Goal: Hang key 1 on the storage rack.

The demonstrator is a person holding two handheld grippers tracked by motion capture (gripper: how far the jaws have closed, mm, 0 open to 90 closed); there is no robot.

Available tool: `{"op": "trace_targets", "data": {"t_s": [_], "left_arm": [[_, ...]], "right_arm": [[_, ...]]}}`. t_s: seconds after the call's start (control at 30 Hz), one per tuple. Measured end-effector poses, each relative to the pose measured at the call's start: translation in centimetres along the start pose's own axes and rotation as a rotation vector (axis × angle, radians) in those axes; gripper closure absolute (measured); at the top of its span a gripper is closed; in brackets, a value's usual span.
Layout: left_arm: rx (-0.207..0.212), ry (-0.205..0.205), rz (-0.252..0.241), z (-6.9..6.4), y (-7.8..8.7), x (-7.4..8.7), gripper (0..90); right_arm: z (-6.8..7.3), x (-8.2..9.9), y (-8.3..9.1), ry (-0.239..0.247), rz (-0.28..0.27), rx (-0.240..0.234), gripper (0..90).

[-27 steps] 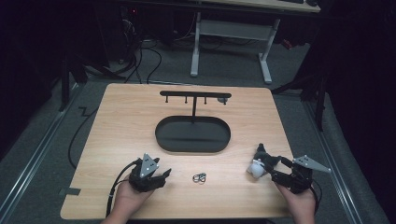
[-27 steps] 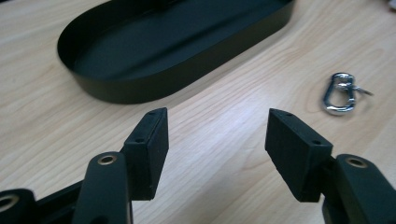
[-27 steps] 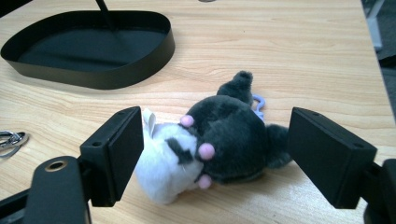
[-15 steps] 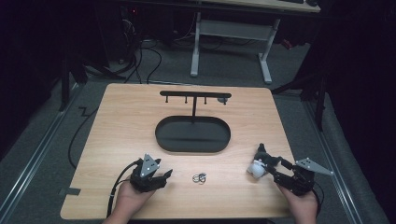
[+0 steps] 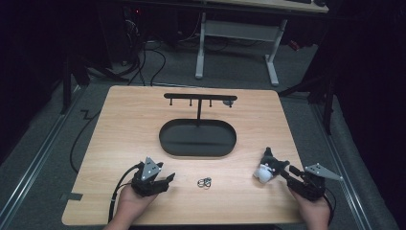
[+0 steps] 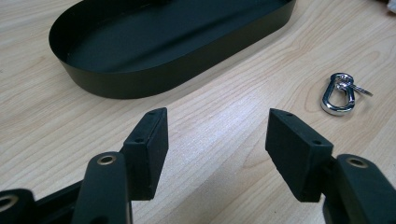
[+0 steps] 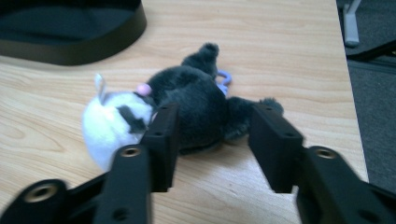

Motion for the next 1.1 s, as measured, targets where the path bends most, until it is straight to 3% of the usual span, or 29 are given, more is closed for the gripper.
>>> {"op": "trace_targets", "data": {"t_s": [0.03,0.07,0.13,0.23,0.5,0.73,1.0,1.1], "left_arm": [[0.003,0.002,-0.001,0.0,0.1,0.0,40.0],[0.003,0.004,-0.004,0.0,0.1,0.0,39.9],[0.002,0.008,-0.006,0.0,0.4,0.1,39.9],[-0.001,0.013,-0.007,0.1,0.6,0.3,39.9],[-0.018,0.027,0.001,0.3,1.3,1.1,40.0],[-0.040,0.045,-0.001,0.6,2.4,2.0,40.1],[-0.059,0.063,0.000,1.0,3.2,2.7,40.2],[-0.060,0.062,0.003,1.0,3.4,2.8,40.3]], "right_arm": [[-0.2,0.2,-0.3,0.002,0.023,0.003,73.9],[-0.3,0.3,-0.5,0.002,0.034,0.005,81.9],[-0.6,0.5,-1.0,0.016,0.065,0.037,90.0],[-1.0,0.6,-1.7,0.038,0.092,0.067,90.0],[-0.8,0.4,-3.7,0.059,0.127,0.047,89.7],[1.5,-0.4,-5.2,0.116,0.143,-0.004,89.7],[6.5,-0.9,-6.3,0.196,0.155,-0.128,89.6],[7.6,-1.0,-6.4,0.218,0.155,-0.154,89.5]]}}
Point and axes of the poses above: each handheld gripper's, and its own axes: y roughly backward along the jaws, x roughly out of its underside, z roughly to its left, the point moved 8 cm from there along -y, roughly forward along the jaws, and after that the axes turned 8 degrees about x, right-handed, at the moved point
